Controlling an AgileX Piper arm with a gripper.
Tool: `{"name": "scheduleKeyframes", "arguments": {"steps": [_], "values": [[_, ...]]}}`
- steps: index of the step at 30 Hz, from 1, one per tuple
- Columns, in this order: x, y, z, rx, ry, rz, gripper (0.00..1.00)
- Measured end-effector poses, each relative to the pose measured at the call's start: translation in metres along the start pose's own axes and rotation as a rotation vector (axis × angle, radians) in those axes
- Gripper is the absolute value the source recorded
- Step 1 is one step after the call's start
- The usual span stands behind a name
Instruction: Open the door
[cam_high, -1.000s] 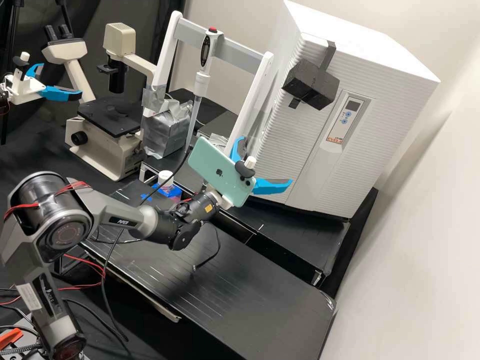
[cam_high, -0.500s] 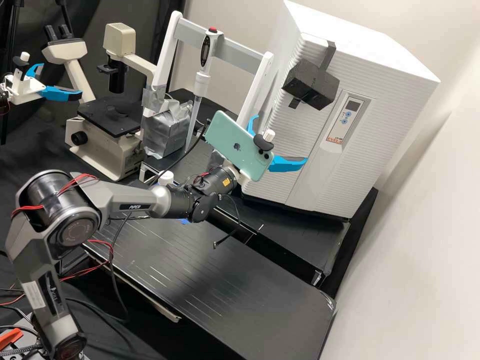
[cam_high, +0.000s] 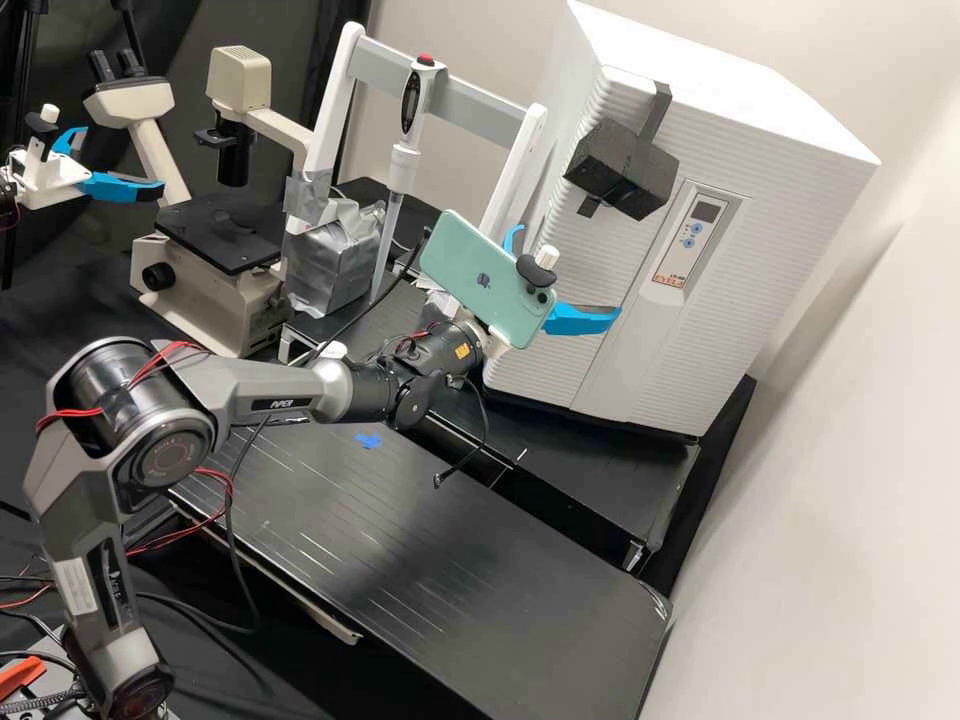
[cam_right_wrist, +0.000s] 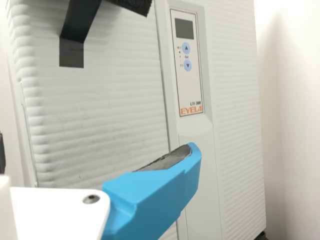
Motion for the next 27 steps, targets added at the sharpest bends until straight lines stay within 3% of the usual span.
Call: {"name": "scheduleKeyframes", "arguments": {"steps": [27], "values": [[0.0052,0.0,0.002,-0.035,-0.017,0.012,0.0]]}}
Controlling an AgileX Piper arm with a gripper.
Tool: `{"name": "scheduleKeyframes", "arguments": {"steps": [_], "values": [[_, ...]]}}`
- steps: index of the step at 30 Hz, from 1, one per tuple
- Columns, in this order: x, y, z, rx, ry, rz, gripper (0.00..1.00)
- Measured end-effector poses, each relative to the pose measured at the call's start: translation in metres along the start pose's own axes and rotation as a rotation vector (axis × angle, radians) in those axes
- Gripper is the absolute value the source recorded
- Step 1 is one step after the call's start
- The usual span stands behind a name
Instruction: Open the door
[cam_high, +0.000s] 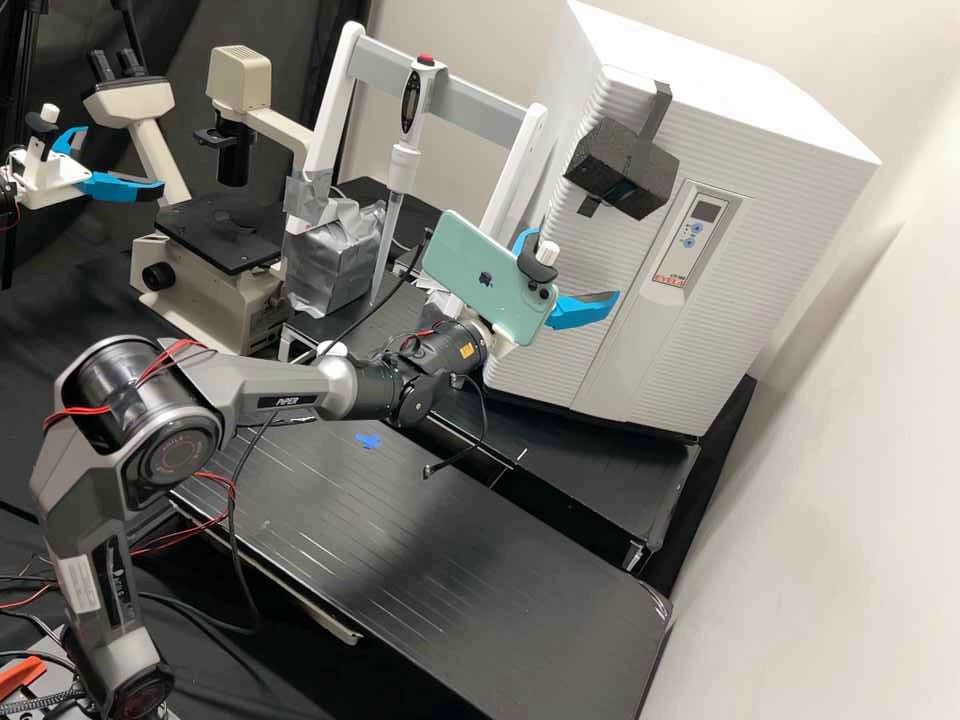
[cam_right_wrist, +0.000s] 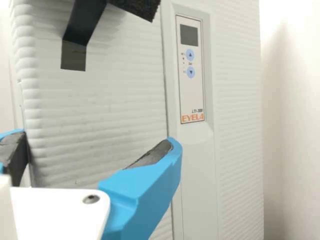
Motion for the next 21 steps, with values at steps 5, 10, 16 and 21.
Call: {"name": "scheduleKeyframes", "arguments": {"steps": [5,10,16,21], "values": [[0.0001,-0.0022,-0.0017,0.002,0.005,-0.006,0.0],[0.0002,-0.0045,-0.0033,0.003,0.01,-0.012,0.0],[0.0003,-0.0066,-0.0049,-0.009,0.014,-0.018,0.0],[0.0003,-0.0074,-0.0055,-0.014,0.017,-0.023,0.0]]}}
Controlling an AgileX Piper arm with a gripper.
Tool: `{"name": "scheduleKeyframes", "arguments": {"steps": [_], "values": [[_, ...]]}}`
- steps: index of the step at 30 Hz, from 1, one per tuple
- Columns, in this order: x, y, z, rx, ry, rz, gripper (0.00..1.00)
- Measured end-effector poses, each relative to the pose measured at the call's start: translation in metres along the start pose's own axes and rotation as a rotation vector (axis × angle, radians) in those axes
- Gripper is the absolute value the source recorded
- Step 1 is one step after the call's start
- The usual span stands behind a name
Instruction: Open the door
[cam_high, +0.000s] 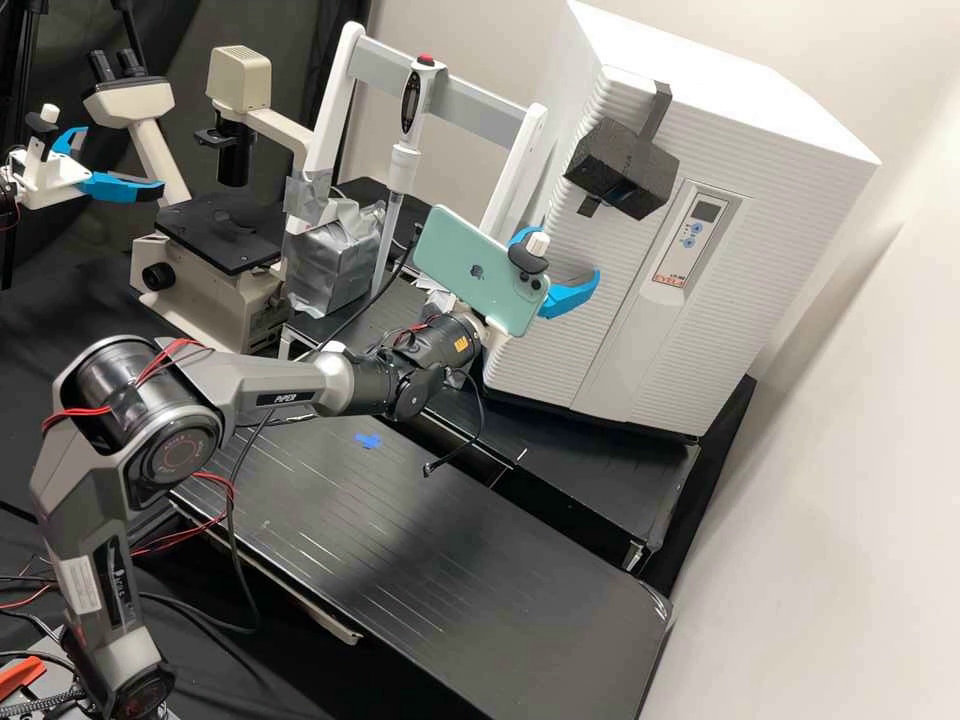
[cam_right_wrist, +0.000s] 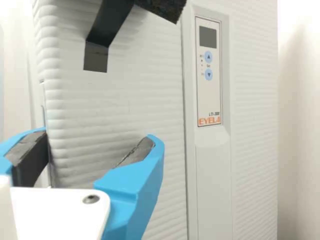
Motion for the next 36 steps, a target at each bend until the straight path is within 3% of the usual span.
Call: {"name": "scheduleKeyframes", "arguments": {"steps": [25,29,36], "values": [[-0.002,-0.003,-0.001,-0.013,0.009,-0.013,0.0],[-0.005,-0.002,0.003,-0.028,0.021,-0.015,0.0],[-0.02,0.007,0.018,-0.02,0.033,0.001,0.0]]}}
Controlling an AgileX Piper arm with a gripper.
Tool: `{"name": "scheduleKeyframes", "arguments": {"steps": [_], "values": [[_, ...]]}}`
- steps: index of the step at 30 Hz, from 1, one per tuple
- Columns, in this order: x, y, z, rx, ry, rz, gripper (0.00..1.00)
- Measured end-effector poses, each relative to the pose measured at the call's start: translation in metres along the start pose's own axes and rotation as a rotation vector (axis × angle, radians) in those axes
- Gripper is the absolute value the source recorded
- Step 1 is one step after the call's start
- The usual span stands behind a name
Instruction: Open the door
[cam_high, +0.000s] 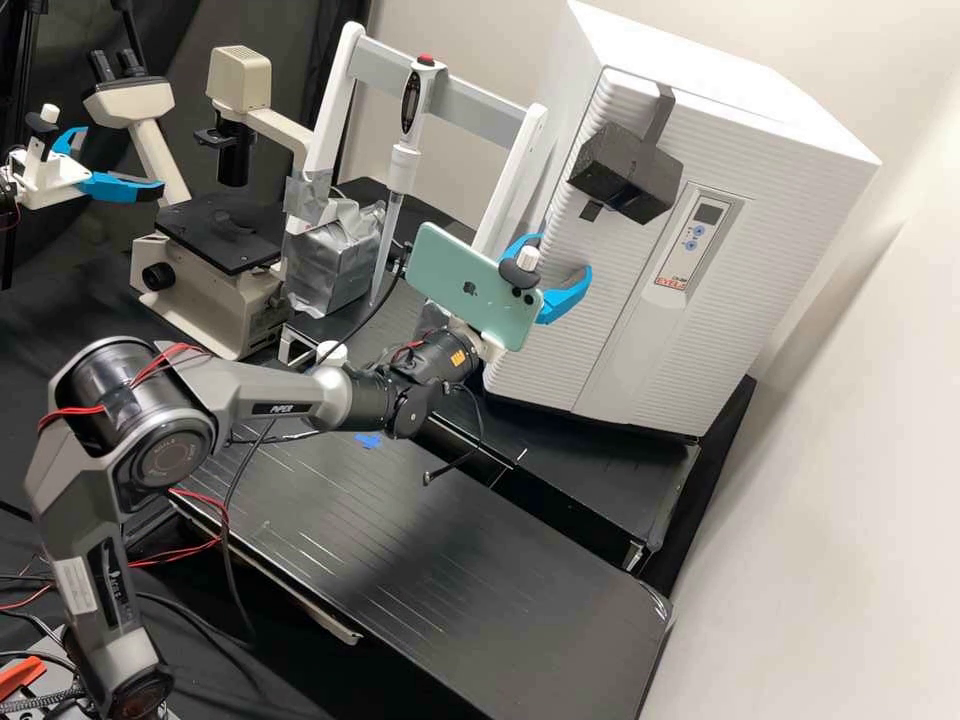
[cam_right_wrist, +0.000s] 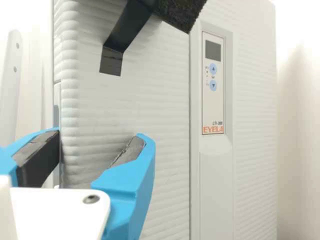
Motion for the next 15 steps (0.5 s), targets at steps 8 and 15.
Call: {"name": "scheduleKeyframes", "arguments": {"steps": [8,15], "values": [[-0.032,0.014,0.021,0.035,0.027,0.064,0.0],[-0.065,0.023,0.041,0.047,-0.002,0.142,0.0]]}}
